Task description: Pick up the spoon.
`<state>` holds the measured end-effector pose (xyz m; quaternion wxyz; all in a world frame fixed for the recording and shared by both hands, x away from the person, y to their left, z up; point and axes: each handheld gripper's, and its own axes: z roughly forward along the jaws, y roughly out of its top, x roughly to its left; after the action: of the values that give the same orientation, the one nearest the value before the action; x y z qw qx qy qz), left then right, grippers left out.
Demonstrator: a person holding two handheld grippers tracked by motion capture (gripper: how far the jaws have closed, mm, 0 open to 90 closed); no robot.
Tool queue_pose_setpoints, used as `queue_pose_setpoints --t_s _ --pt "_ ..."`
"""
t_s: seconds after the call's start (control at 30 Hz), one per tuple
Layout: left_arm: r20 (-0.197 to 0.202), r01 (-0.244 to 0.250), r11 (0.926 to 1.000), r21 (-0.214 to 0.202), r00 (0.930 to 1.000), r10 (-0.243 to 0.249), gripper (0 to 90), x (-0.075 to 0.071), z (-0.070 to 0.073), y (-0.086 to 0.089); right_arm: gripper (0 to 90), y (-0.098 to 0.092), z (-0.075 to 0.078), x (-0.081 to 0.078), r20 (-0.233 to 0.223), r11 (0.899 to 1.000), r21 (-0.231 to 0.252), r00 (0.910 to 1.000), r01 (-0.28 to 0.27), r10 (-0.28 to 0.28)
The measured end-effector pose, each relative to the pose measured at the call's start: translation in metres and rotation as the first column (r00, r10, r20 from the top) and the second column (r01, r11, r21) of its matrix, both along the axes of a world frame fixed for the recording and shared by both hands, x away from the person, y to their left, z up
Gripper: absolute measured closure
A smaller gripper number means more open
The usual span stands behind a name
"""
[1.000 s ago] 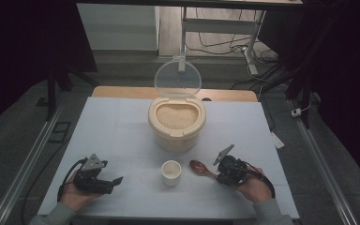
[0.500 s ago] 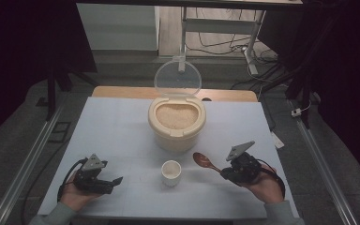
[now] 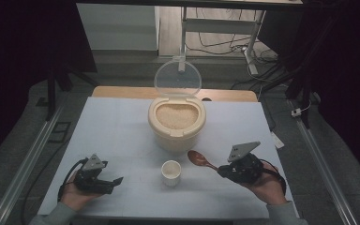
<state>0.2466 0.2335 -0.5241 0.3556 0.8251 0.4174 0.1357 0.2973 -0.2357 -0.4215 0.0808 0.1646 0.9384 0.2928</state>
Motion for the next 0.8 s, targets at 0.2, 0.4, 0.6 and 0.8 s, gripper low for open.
queue_pose_setpoints --t_s 0.2,0.4,0.6,0.8 --pt "-0.002 0.002 1.0000 0.000 1.0000 -0.002 12.0 0.001 0.000 -0.001 80.2 0.016 0.011 -0.002 0.020 0.999 0.011 0.9984 -0.054 0.053" --pt "-0.002 0.004 1.0000 0.000 1.0000 -0.004 12.0 0.001 0.000 0.000 80.2 0.036 0.018 0.006 0.030 0.994 0.013 0.9942 -0.104 0.104" --pt "-0.003 0.003 1.0000 0.000 1.0000 -0.003 12.0 0.001 0.000 0.000 80.2 0.054 0.016 0.011 0.037 0.990 0.008 0.9895 -0.140 0.140" --pt "-0.002 0.001 1.0000 0.001 1.0000 -0.001 12.0 0.001 0.000 -0.001 80.2 0.067 0.013 0.012 0.043 0.985 -0.009 0.9844 -0.170 0.171"
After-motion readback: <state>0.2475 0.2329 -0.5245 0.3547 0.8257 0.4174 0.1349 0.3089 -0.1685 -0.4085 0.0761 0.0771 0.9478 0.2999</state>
